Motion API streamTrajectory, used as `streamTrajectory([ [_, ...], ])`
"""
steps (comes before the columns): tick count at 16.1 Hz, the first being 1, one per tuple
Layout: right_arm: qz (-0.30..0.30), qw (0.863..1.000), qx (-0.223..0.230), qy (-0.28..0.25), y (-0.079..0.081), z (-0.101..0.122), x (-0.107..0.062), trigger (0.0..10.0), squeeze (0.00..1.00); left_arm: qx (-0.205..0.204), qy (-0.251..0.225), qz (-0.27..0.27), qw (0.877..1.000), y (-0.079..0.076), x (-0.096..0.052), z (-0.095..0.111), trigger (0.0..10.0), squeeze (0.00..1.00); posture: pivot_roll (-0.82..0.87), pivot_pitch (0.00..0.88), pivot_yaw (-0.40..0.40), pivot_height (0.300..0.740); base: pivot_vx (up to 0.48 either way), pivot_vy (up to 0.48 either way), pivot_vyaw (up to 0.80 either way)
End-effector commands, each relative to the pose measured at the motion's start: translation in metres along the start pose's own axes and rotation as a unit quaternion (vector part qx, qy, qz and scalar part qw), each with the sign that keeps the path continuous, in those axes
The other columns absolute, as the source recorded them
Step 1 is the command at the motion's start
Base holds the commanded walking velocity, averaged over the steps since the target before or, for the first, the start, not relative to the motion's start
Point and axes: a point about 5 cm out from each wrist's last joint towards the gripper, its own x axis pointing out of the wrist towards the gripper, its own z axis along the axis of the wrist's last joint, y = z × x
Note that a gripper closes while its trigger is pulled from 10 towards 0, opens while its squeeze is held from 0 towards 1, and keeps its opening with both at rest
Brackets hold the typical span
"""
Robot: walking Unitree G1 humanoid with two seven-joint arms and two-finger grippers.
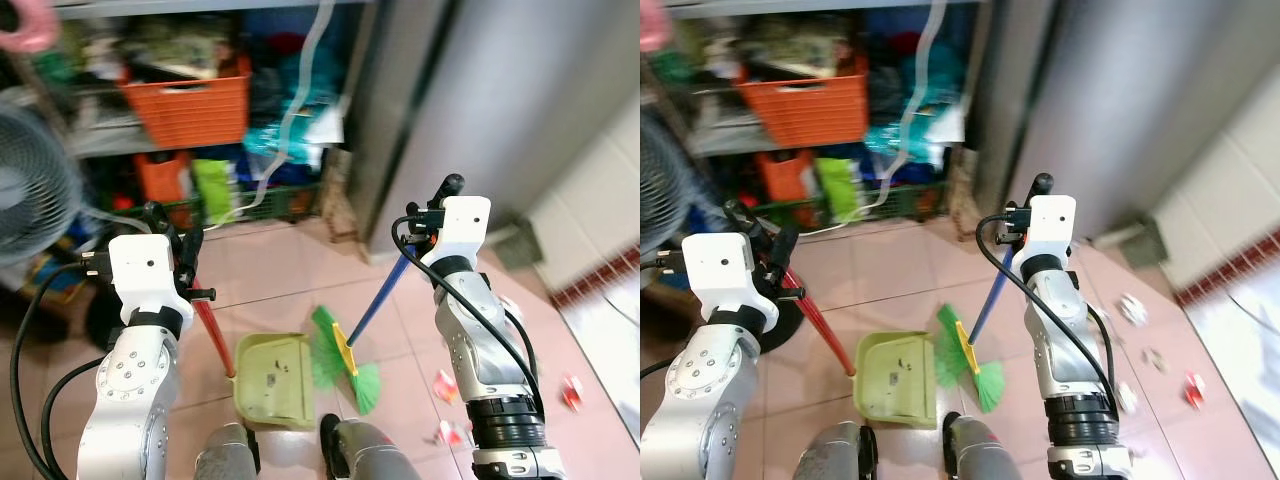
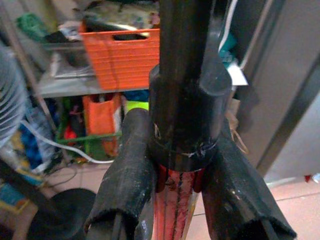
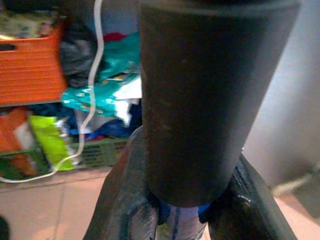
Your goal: Sweep floor
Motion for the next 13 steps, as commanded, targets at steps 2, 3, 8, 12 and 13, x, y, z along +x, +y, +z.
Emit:
streamTrajectory([
  [2,-0.023,0.999,-0.026,0.012,-0.008,-0.004,0.002,10.0,0.0,-0.005,-0.022,0.001,1.0,0.002,0.002,0.008,10.0,0.0,0.06,0.133,-0.03,0.74,0.0,0.0,-0.8],
  [3,-0.036,0.999,-0.036,0.016,-0.013,-0.006,0.002,10.0,0.0,-0.007,-0.021,0.001,1.0,0.001,0.002,0.008,10.0,0.0,0.06,0.135,-0.031,0.74,0.0,0.0,-0.8],
  [8,-0.056,0.997,-0.048,0.023,-0.017,-0.008,0.002,10.0,0.0,-0.009,-0.015,-0.003,1.0,-0.001,0.001,0.006,10.0,0.0,0.06,0.143,-0.031,0.74,0.0,0.105,-0.8],
  [12,-0.062,0.996,-0.052,0.023,-0.019,-0.009,0.003,10.0,0.0,-0.008,-0.016,-0.002,1.0,0.001,0.003,0.007,10.0,0.0,0.06,0.147,-0.03,0.74,0.0,0.269,-0.8],
  [13,-0.062,0.996,-0.053,0.023,-0.019,-0.009,0.003,10.0,0.0,-0.002,-0.017,-0.005,1.0,-0.001,0.003,0.007,10.0,0.0,0.06,0.149,-0.029,0.74,0.0,0.0,-0.8],
])
